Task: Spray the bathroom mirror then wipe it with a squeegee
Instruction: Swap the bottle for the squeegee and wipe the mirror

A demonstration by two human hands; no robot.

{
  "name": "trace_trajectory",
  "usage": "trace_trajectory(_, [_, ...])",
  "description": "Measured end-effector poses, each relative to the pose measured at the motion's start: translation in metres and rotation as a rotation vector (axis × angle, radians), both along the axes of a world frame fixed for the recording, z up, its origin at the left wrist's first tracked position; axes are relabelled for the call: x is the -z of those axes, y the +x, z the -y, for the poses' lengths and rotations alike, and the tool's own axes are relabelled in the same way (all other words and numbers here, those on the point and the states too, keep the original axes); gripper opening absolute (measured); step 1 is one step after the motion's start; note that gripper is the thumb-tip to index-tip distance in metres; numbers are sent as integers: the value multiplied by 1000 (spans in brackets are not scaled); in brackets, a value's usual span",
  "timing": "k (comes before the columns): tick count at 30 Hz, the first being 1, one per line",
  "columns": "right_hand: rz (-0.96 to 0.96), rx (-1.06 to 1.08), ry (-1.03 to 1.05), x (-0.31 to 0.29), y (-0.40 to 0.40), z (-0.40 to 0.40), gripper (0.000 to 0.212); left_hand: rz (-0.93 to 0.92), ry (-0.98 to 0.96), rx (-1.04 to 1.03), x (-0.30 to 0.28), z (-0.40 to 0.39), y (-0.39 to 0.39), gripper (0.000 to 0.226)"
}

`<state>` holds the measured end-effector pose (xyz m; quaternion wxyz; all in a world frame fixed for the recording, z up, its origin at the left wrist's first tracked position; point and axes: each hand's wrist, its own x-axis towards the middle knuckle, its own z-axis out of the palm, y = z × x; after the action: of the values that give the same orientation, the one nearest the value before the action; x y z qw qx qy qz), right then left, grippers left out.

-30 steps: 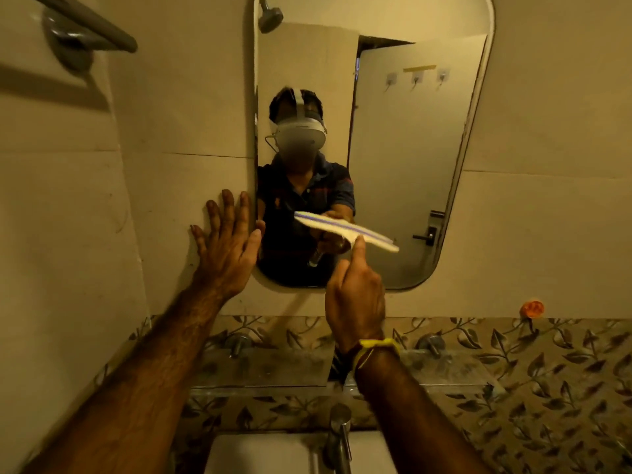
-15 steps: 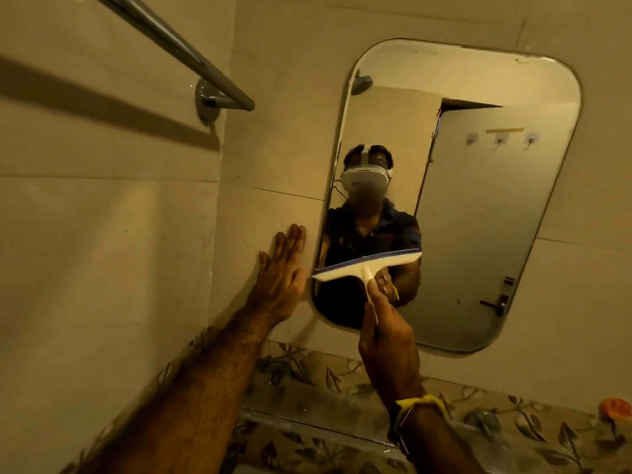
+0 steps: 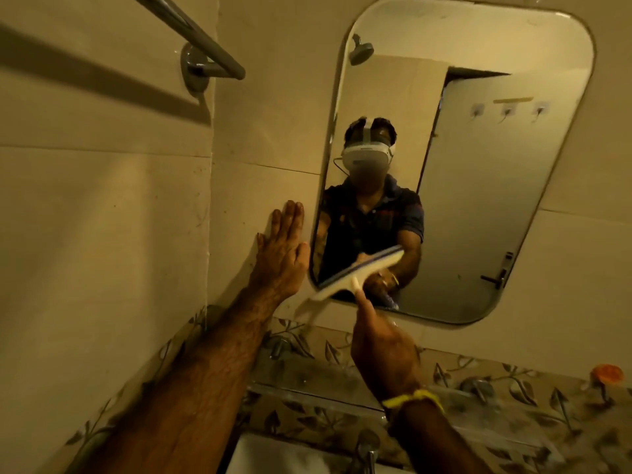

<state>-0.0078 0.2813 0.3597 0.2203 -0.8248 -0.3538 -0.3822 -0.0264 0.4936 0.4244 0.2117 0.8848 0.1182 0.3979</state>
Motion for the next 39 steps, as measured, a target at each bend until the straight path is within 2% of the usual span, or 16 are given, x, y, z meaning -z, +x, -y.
trace_trajectory(5, [123, -28, 25, -60, 9, -37, 54, 11, -30, -124, 2, 16, 12, 66])
trace_trajectory(12, [13, 46, -49, 7, 9, 36, 53, -19, -60, -133, 13, 25, 12, 68])
trace_trajectory(18, [84, 10, 38, -39, 20, 14, 47, -37, -48, -207, 33, 47, 25, 74])
trace_trajectory(24, [20, 58, 48, -1, 27, 80, 45, -18, -96, -132, 35, 35, 24, 73])
trace_trajectory(27, [58, 66, 111, -17, 33, 69, 44, -27, -105, -163, 32, 44, 27, 76])
trace_trajectory(30, [122, 25, 77, -37, 37, 56, 40, -25, -126, -235, 28, 56, 29, 77])
trace_trajectory(33, [54, 30, 4, -15, 41, 82, 41, -37, -122, -249, 28, 55, 29, 76])
trace_trajectory(35, [-18, 105, 28, 12, 42, 112, 41, -39, -127, -234, 29, 53, 28, 76])
trace_trajectory(39, [-244, 211, 304, 24, 43, 145, 35, -60, -118, -246, 27, 57, 27, 80])
